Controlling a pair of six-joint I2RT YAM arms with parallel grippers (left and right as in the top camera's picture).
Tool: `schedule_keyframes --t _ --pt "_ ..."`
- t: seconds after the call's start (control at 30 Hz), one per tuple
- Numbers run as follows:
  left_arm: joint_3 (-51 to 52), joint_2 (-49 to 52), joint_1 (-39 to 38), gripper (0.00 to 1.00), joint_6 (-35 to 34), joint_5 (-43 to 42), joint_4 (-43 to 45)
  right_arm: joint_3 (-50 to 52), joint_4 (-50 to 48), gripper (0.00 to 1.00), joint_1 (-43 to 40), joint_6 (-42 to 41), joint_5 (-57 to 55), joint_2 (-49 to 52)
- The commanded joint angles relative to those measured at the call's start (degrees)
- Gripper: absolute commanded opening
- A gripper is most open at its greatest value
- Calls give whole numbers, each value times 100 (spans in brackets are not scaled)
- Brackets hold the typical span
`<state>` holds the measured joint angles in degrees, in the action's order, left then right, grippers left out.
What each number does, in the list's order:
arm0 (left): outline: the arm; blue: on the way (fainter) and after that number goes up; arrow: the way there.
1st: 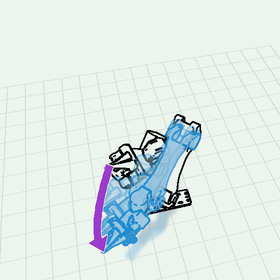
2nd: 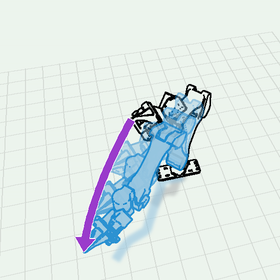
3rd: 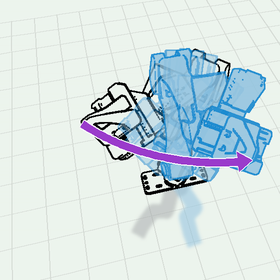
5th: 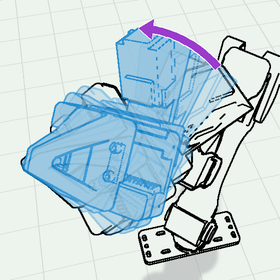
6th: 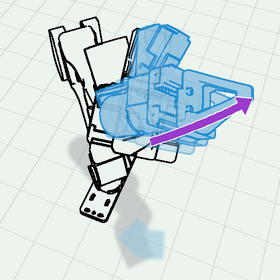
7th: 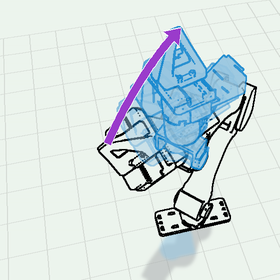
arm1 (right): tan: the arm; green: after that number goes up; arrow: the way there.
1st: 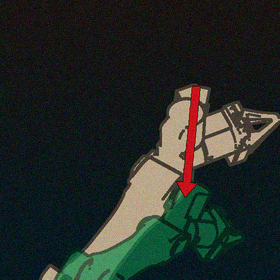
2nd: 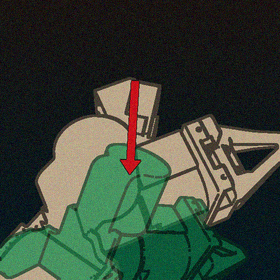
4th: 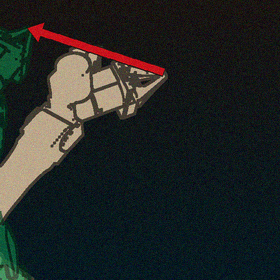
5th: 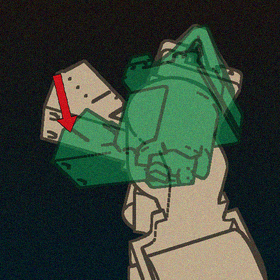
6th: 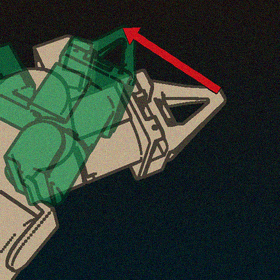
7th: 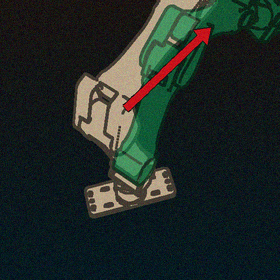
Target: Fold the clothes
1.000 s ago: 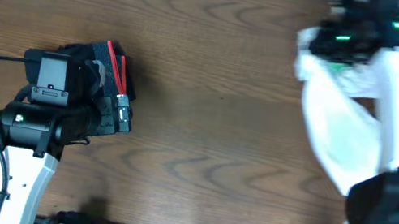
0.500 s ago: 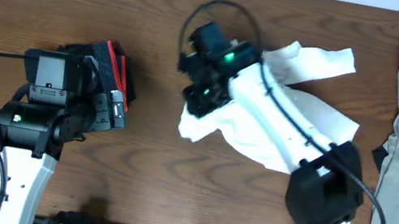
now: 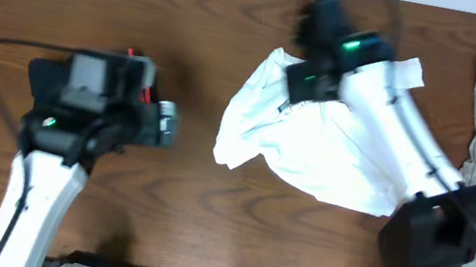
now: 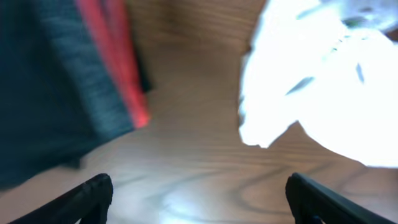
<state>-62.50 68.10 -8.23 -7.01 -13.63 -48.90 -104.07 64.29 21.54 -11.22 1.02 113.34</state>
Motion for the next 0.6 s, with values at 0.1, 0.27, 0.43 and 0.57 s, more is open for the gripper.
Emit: schedule_keyframes --t 0.1,0.27,0.43,0.57 --pt "-127 1314 -1073 89 514 -236 1311 -46 319 75 -1156 -612 850 -87" --pt "-127 2505 -1399 81 529 -197 2990 -42 719 77 -1622 -592 890 -87" --pt "-127 3550 -1410 74 393 -201 4129 7 927 78 -1705 -369 793 -83" --pt "-127 4061 -1410 73 282 -201 4483 140 885 78 -1703 -350 780 -83"
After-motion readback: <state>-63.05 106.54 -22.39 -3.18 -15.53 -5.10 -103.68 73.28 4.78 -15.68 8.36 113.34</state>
